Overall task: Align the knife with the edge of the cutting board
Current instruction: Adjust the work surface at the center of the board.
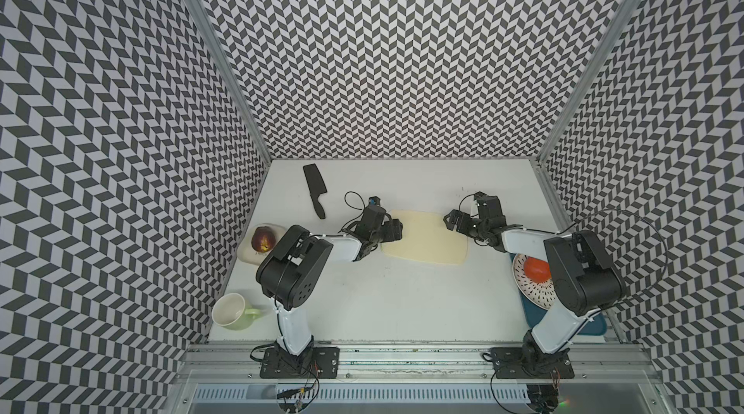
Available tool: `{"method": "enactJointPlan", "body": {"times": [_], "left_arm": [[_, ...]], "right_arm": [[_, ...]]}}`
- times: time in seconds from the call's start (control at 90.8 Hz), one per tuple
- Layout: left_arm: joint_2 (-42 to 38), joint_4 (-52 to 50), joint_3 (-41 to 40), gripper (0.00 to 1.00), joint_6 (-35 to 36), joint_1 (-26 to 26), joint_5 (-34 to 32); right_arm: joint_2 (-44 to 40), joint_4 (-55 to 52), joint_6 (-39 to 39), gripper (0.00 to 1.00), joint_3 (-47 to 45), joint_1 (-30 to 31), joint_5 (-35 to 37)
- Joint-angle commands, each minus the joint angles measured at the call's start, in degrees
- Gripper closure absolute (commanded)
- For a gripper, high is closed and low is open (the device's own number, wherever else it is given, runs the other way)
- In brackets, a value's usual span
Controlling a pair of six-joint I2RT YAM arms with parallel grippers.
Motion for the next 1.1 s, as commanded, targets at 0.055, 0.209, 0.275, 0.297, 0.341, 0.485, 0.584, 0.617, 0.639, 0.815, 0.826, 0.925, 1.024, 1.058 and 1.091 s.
{"method": "enactJointPlan", "body": {"times": [0.055, 0.209, 0.275, 0.297, 0.341, 0.485, 0.584, 0.617, 0.639, 0.815, 0.826, 0.925, 1.024, 1.058, 1.091], "left_arm": [[-2.2, -3.2, -4.2, 0.14, -3.3, -2.9, 2.7], [-4.8, -3.7, -6.5, 0.14, -4.9, -3.9, 1.2], [-5.8, -3.9, -7.3, 0.14, -5.3, -4.1, 0.7], [-6.0, -3.7, -7.6, 0.14, -5.3, -4.2, 0.7], [-6.6, -3.6, -8.2, 0.14, -5.5, -4.3, 0.4], [-6.7, -3.8, -8.8, 0.14, -5.5, -4.4, -0.2], [-5.9, -4.2, -8.0, 0.13, -5.2, -4.4, -0.7], [-5.5, -4.5, -7.5, 0.13, -5.0, -4.4, -0.9], [-5.3, -4.8, -7.3, 0.13, -4.9, -4.4, -1.1], [-4.7, -6.0, -6.4, 0.13, -4.6, -3.8, -3.0], [-4.8, -6.0, -6.3, 0.13, -4.5, -3.7, -3.0], [-4.8, -6.6, -6.4, 0.13, -4.8, -2.8, -3.6], [-5.3, -7.2, -6.8, 0.13, -5.2, -1.7, -4.4], [-5.6, -7.1, -7.1, 0.13, -5.3, -1.3, -4.2], [-5.9, -6.9, -7.6, 0.13, -5.3, -0.9, -4.1]], "right_arm": [[2.3, -3.2, -0.1, 0.00, 0.1, 2.9, -3.5], [3.6, -3.5, -0.6, 0.00, 1.4, 3.3, -3.7], [4.2, -3.5, -0.8, 0.00, 1.8, 3.7, -3.8], [4.3, -3.6, -0.9, 0.00, 2.0, 3.8, -3.9], [4.6, -3.7, -1.0, 0.00, 2.3, 4.1, -4.1], [5.1, -3.8, -1.1, 0.00, 2.8, 5.4, -3.8], [5.1, -4.0, -0.6, 0.00, 2.6, 5.5, -2.9], [5.0, -3.7, -0.5, 0.00, 2.4, 5.5, -2.6], [4.9, -3.5, -0.3, 0.00, 2.2, 5.5, -2.7], [5.1, -2.4, 0.3, 0.00, 1.7, 5.6, -4.1], [5.1, -2.3, 0.4, 0.00, 1.6, 5.6, -4.1], [5.2, -1.2, 1.4, 0.00, 1.1, 5.9, -5.1], [5.3, 0.0, 2.6, 0.00, 0.9, 6.8, -5.8], [5.5, 0.2, 2.9, 0.00, 1.2, 7.3, -5.9], [5.7, 0.2, 3.2, 0.00, 1.5, 7.9, -6.0]]}}
